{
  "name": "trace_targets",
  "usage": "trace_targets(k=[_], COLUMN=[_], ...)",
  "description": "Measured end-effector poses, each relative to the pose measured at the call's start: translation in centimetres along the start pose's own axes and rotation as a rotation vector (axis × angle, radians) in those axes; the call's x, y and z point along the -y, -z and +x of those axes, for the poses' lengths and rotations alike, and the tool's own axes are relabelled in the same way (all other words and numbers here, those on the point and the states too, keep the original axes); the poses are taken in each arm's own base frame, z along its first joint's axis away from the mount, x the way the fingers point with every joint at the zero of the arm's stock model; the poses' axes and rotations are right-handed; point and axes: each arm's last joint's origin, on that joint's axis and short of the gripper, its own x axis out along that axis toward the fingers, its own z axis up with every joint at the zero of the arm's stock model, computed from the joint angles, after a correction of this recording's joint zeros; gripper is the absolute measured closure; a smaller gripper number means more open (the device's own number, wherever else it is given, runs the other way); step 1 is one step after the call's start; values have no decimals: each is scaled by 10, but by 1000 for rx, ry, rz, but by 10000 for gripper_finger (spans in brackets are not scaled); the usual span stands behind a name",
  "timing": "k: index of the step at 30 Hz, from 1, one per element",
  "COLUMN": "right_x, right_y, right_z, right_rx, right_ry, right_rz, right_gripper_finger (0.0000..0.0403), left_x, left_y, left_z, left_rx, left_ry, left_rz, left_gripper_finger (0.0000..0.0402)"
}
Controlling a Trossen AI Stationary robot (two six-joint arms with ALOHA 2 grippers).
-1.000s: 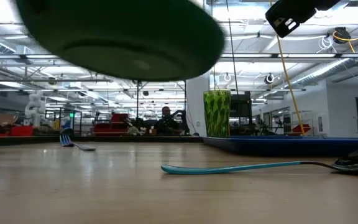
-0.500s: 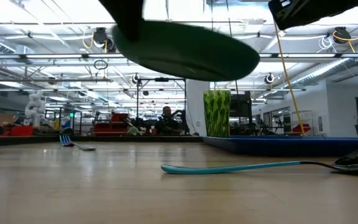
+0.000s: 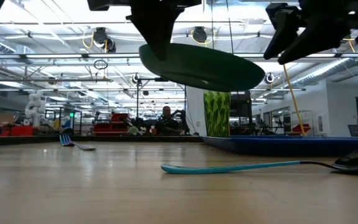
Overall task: Pick and place plate/cup/fork/spoon on tray
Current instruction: Put the green plate on the blue tray to the bottom left of the green cup
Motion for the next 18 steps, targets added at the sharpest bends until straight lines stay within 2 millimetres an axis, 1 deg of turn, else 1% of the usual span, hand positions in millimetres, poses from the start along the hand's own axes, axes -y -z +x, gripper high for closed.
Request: trace_targets(k=[3, 7, 11, 15, 18], right_x=[4, 9, 10, 10, 9], right_y=[0, 2, 5, 6, 6], right_z=[4, 11, 20, 26, 29], right_rx=[-2, -31, -50, -70, -79], right_ry=[14, 24, -29, -47, -49], right_rz=[-50, -88, -113, -123, -126], right_gripper_finger=[271, 299, 326, 336, 336], left_x=[-4, -7, -11, -14, -16], left_y=[1, 1, 3, 5, 5], left_z=[2, 4, 6, 8, 8], left_rx=[2, 9, 5, -1, -2], left_ry=[0, -2, -1, 0, 0], left_rz=[26, 48, 60, 60, 73], left_gripper_finger=[382, 392, 392, 380, 388])
